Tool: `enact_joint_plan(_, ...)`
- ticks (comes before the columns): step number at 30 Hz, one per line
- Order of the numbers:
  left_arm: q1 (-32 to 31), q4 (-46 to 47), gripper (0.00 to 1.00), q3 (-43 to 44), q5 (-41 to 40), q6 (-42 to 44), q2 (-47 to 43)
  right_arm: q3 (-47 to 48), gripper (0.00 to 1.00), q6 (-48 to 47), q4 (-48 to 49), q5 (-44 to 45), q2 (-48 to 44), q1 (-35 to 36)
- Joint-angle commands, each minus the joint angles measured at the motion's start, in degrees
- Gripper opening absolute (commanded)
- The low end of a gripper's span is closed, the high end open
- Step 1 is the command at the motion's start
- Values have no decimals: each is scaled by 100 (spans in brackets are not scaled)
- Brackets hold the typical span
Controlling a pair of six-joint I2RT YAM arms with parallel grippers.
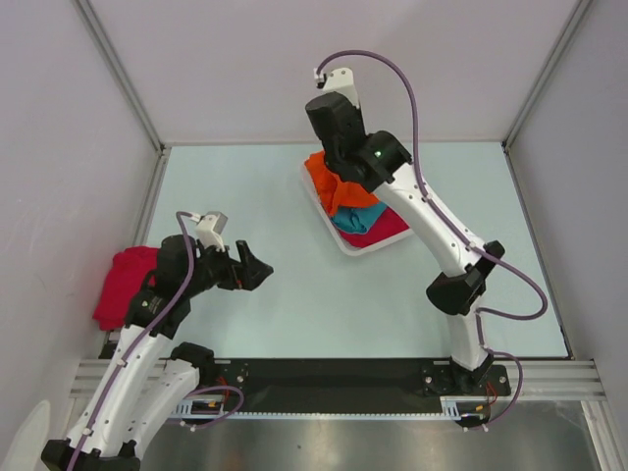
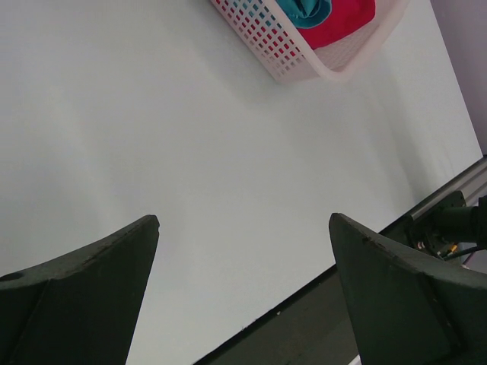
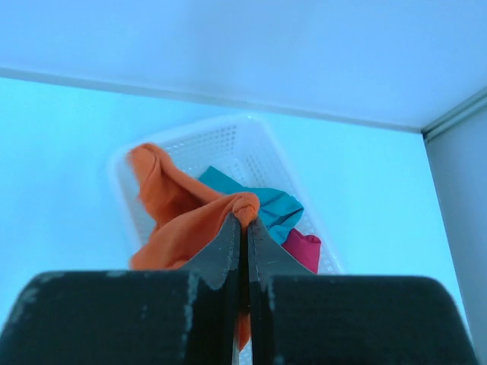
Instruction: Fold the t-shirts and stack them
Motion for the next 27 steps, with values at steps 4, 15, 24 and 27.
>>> enact_joint_plan(4,26,267,100,-57,-113,32,-105,763,0,-737,-24,1445,-682,1114)
enact_joint_plan(15,26,284,99,-101,-227,-21,-193,-954,0,-322,571,1593,-2360,2746)
enact_joint_plan(24,34,258,100,-118,-332,-65,-237,-1223,0,-2029,1919,2368,-2625,4200)
enact_joint_plan(27,26,258,99,-127,-350,-82,-307,-1407,0,-1889,1813,2439,-2642,4209)
